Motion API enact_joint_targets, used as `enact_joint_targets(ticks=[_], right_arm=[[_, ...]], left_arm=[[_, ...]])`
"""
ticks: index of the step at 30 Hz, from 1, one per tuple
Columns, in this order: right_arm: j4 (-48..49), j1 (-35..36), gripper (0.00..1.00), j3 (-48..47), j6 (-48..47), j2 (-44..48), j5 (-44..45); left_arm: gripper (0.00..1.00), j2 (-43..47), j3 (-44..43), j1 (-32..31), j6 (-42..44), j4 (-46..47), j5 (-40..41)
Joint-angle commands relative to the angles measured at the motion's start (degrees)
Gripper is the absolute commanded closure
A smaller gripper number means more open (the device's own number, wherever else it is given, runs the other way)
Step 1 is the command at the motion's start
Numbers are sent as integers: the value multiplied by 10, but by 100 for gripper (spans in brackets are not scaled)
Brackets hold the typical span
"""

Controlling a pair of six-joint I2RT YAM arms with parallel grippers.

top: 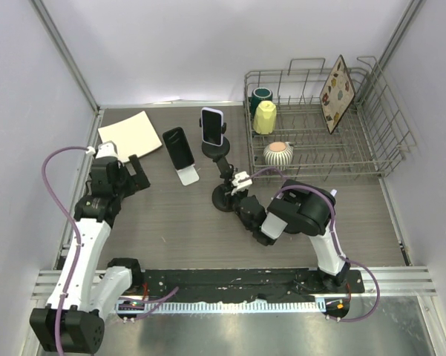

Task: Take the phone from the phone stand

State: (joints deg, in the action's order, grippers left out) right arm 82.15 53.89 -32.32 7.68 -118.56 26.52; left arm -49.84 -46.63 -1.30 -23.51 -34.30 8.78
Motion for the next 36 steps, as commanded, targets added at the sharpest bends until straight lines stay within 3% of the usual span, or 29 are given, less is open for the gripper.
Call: enact_joint_targets(ticks=[1,8,11,12,15,18,24,30,36], right_arm=[[22,1,99,-43,20,-23,28],[-11,-24,99,-77,11,-27,45],[-26,-24,85,-55,-1,3,35],[-29,-24,73,-48,-1,14,32],[-52,-24,54,-21,2,67,16],[-96,-23,41,-5,9,117,-2],[-178,-23,30,10,30,192,-19],[-360,-24,25,-6,38,306,-44],[-639,-26,19,-67,27,460,-58]], left_arm=[[0,8,-7,-32,28,54,-18],[0,19,-13,-88,50,37,29],[0,28,-13,-98,51,35,39],[0,29,-13,-100,51,35,39],[0,30,-14,-107,52,33,37],[0,28,-14,-112,52,33,27],[0,28,-12,-117,54,33,23],[0,27,-13,-117,54,32,22],[0,29,-13,-117,55,30,19]])
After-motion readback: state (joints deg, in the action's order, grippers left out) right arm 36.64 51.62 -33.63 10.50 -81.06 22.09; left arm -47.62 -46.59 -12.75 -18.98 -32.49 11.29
